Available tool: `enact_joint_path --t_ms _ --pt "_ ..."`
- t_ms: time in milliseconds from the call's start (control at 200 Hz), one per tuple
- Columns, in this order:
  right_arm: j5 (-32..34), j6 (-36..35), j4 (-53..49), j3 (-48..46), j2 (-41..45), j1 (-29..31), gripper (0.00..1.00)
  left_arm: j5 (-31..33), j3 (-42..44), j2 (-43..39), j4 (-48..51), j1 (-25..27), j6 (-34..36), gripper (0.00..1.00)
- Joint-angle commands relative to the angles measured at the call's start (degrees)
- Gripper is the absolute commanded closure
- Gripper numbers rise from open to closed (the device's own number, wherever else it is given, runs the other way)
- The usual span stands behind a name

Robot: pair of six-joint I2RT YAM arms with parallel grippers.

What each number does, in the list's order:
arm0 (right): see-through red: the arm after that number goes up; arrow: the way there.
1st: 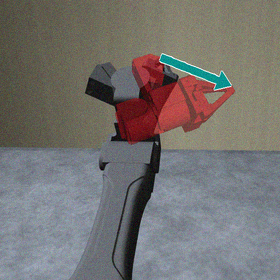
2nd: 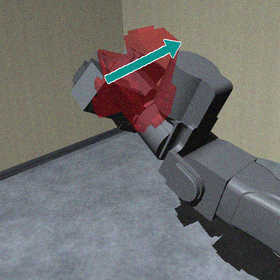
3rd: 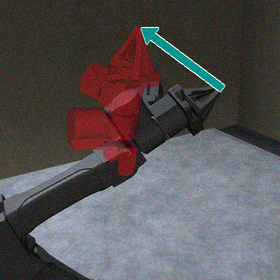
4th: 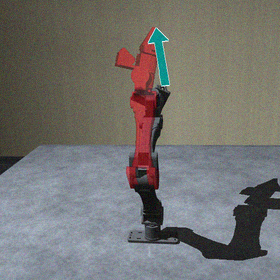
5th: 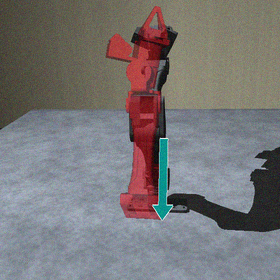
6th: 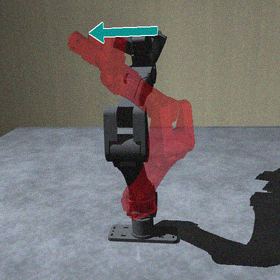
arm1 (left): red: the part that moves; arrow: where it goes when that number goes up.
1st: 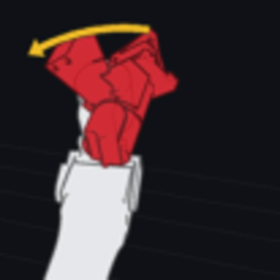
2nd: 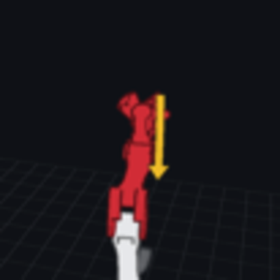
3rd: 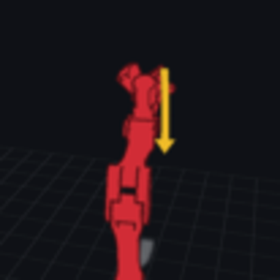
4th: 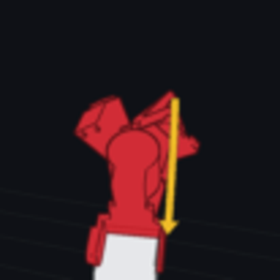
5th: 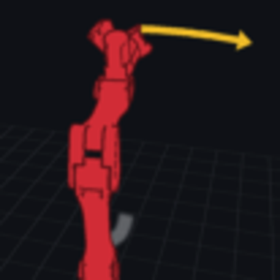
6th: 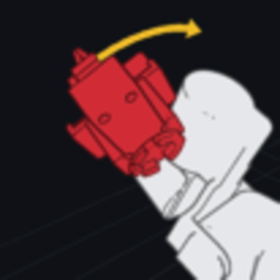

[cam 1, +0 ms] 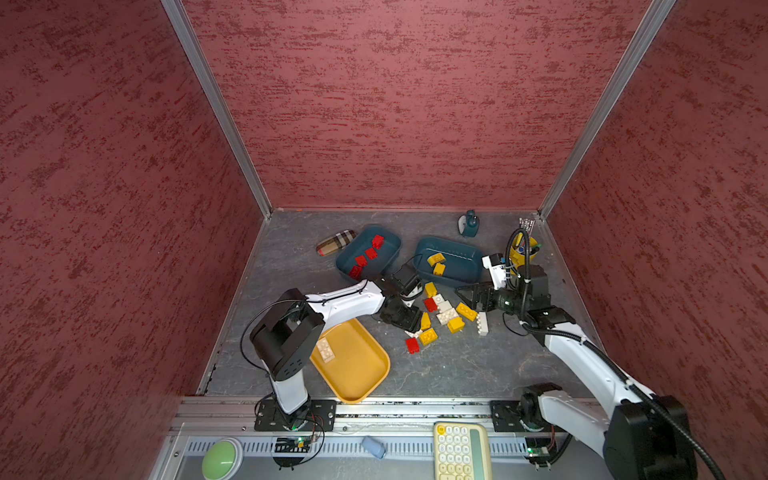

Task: Sort the legos into containers by color
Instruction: 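Lower the left gripper to the pile and grasp a small white brick, then carry the white brick with the left gripper and release it into the yellow tray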

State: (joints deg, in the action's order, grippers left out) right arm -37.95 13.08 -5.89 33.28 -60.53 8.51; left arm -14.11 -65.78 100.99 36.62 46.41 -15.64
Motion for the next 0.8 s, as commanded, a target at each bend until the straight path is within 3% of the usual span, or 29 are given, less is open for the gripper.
enact_joint_path --t_ms 0,391,696,797 --pt "-1.0 -0.3 0.1 -0.5 0.8 -0.2 0.01 -1.7 1.0 1.6 -3.5 0.3 1.5 0.35" --pt "-2.7 0.5 0.0 -1.2 1.7 -0.2 0.01 -3.2 2.2 4.3 -6.3 0.0 3.5 0.49" --pt "-3.1 0.8 0.1 -1.6 1.9 -0.2 0.01 -3.3 1.6 3.5 -4.3 -0.3 4.2 0.66" --pt "-3.0 0.8 0.1 -1.6 1.9 -0.2 0.01 -3.3 1.1 2.3 -2.4 -0.6 4.4 0.68"
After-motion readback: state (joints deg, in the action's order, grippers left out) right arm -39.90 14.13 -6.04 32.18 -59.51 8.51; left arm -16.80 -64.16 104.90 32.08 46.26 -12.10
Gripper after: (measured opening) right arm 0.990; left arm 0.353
